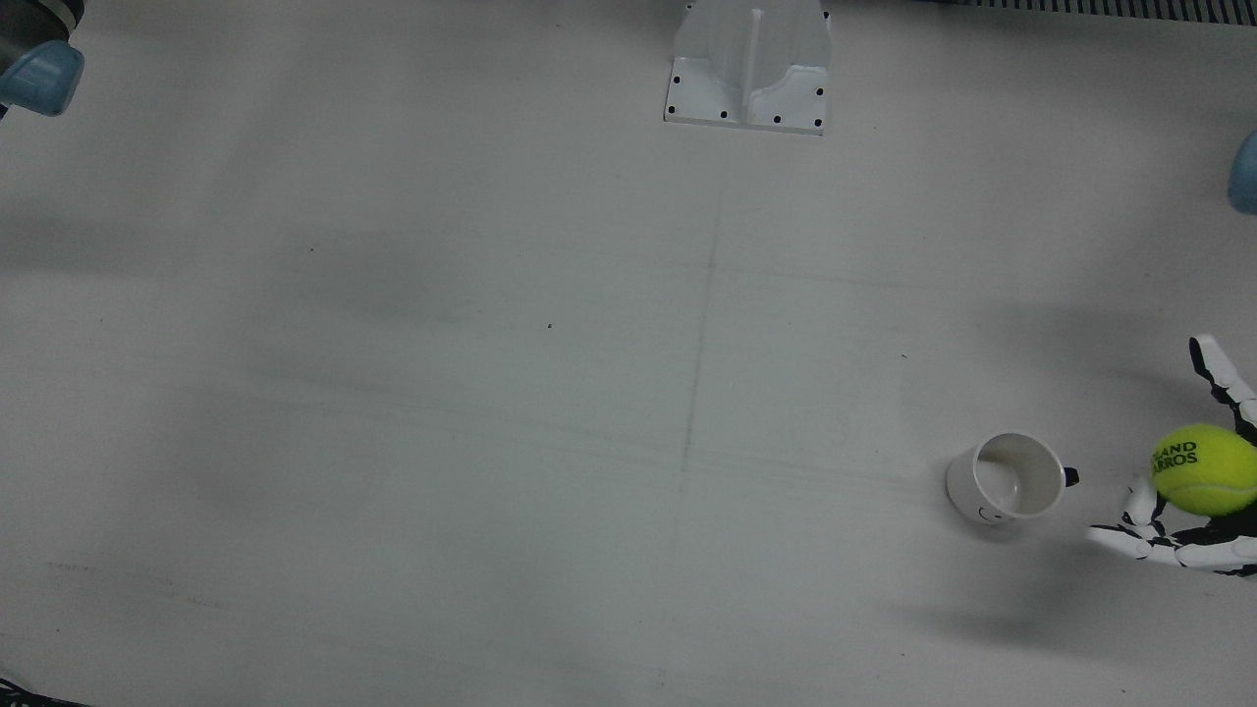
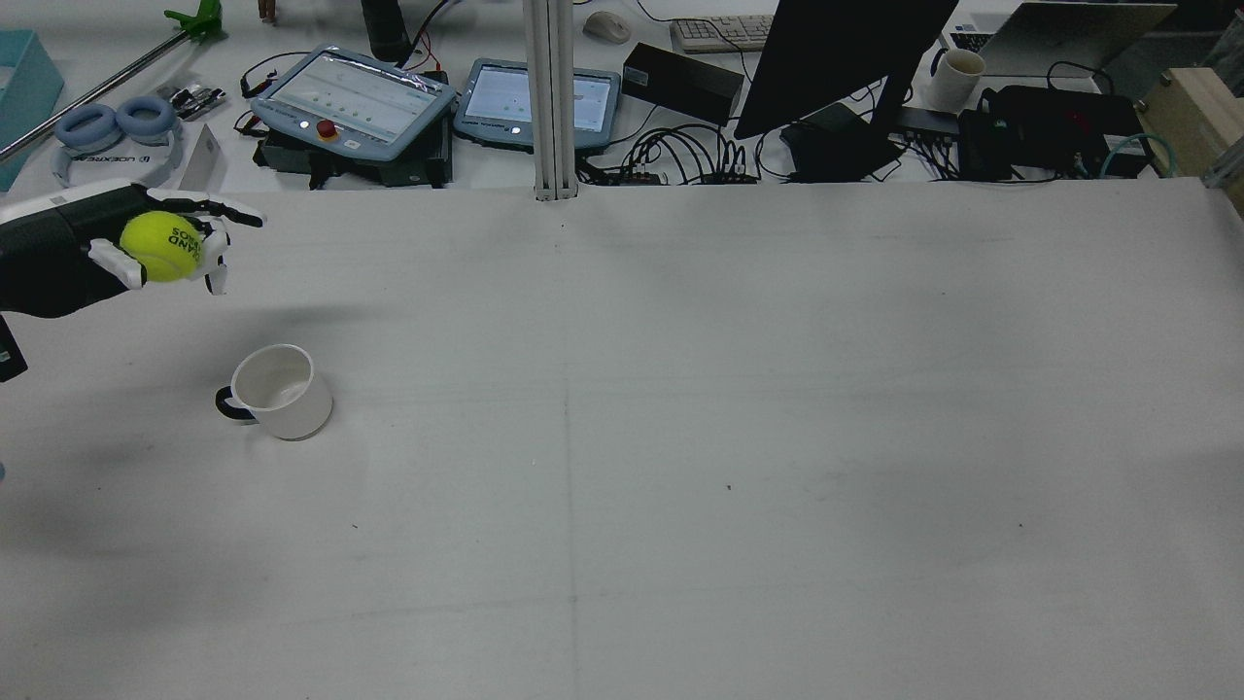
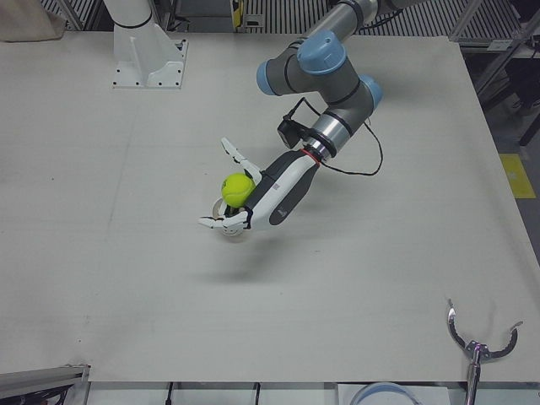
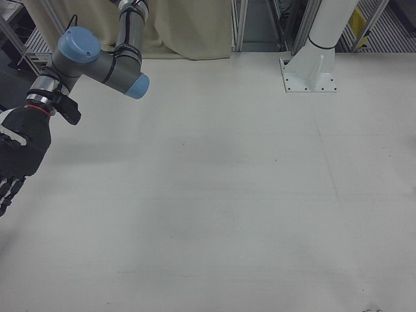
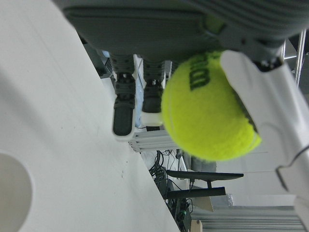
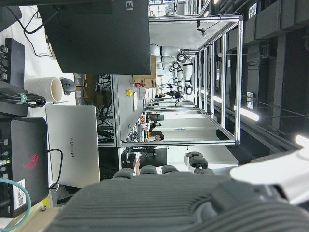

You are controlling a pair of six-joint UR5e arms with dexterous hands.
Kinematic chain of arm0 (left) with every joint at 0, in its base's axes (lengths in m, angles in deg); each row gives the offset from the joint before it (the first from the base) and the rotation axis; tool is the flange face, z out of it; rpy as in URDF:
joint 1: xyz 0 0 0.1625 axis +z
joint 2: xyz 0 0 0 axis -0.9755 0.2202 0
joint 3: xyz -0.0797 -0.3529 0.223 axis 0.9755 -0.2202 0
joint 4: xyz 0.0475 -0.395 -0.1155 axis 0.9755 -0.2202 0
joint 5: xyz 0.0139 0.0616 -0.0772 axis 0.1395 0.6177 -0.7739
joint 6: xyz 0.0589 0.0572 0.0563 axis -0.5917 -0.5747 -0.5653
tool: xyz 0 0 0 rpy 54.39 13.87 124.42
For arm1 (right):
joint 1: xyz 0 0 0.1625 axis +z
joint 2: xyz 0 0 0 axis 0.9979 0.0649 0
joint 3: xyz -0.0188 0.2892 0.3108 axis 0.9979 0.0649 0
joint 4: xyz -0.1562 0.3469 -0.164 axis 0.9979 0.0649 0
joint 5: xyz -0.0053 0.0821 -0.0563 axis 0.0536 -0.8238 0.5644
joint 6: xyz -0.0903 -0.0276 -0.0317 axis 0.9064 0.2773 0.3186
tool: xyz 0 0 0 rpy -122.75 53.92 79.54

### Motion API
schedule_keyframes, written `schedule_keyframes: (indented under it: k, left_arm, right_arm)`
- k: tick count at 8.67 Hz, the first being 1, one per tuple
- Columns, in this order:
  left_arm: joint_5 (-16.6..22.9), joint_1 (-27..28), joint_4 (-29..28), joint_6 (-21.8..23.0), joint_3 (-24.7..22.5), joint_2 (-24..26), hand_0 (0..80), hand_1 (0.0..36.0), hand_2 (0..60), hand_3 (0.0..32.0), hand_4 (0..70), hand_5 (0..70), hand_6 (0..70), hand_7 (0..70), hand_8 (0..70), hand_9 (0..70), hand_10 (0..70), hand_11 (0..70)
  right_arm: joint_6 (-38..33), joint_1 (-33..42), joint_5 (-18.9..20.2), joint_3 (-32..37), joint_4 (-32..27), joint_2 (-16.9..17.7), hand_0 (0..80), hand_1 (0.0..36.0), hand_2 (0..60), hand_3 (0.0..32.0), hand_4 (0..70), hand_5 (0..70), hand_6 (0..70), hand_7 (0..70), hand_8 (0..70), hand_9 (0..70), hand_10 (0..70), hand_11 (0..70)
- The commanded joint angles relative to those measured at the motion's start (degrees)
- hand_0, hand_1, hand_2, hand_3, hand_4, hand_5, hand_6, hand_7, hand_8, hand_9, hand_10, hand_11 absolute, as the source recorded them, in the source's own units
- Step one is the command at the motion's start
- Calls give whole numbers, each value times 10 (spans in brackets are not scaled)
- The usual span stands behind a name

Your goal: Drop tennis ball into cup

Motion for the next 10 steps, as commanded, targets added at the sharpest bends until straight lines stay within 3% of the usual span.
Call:
schedule_keyframes:
  k: [1, 2, 3, 4, 5, 6, 7, 9, 10]
  left_arm:
    - [-28, 42, -2, -15, 0, 0, 459, 34, 19, 0, 350, 134, 580, 700, 472, 684, 351, 495]
    - [-29, 45, -3, -16, 0, -1, 432, 26, 70, 0, 342, 137, 615, 700, 472, 671, 342, 482]
    - [-29, 49, -8, -16, 0, -2, 295, 5, 103, 0, 284, 99, 534, 685, 336, 474, 198, 283]
    - [-29, 49, -12, -15, 0, -2, 357, 57, 22, 0, 184, 1, 26, 378, 29, 121, 15, 22]
    - [-29, 50, -13, -15, -1, -2, 352, 78, 77, 0, 124, 0, 16, 189, 0, 23, 0, 0]
    - [-29, 49, -13, -15, -3, -2, 307, 83, 119, 0, 88, 0, 14, 141, 0, 14, 0, 0]
    - [-29, 49, -12, -15, -9, -7, 395, 109, 101, 0, 85, 0, 9, 140, 0, 14, 0, 0]
    - [-29, 49, -13, -12, -13, -9, 392, 107, 119, 0, 89, 0, 15, 132, 0, 12, 0, 0]
    - [-29, 48, -4, -8, -34, -9, 390, 119, 127, 0, 95, 0, 0, 167, 0, 19, 0, 0]
  right_arm:
    - [0, 0, 0, 0, -1, 0, 0, 0, 0, 0, 0, 0, 0, 0, 0, 0, 0, 0]
    - [0, -1, 0, 0, -1, 0, 0, 0, 0, 0, 0, 0, 0, 0, 0, 0, 0, 0]
    - [0, -1, 0, 0, -1, 0, 0, 0, 0, 0, 0, 0, 0, 0, 0, 0, 0, 0]
    - [0, 0, 0, 0, -1, 0, 0, 0, 0, 0, 0, 0, 0, 0, 0, 0, 0, 0]
    - [0, -1, 0, 1, -1, 0, 0, 0, 0, 0, 0, 0, 0, 0, 0, 0, 0, 0]
    - [0, -1, 0, 0, -1, 0, 0, 0, 0, 0, 0, 0, 0, 0, 0, 0, 0, 0]
    - [0, -1, 0, 1, -1, 0, 0, 0, 0, 0, 0, 0, 0, 0, 0, 0, 0, 0]
    - [0, -1, 0, 1, -1, 0, 0, 0, 0, 0, 0, 0, 0, 0, 0, 0, 0, 0]
    - [0, -1, 0, 1, -1, 0, 0, 0, 0, 0, 0, 0, 0, 0, 0, 0, 0, 0]
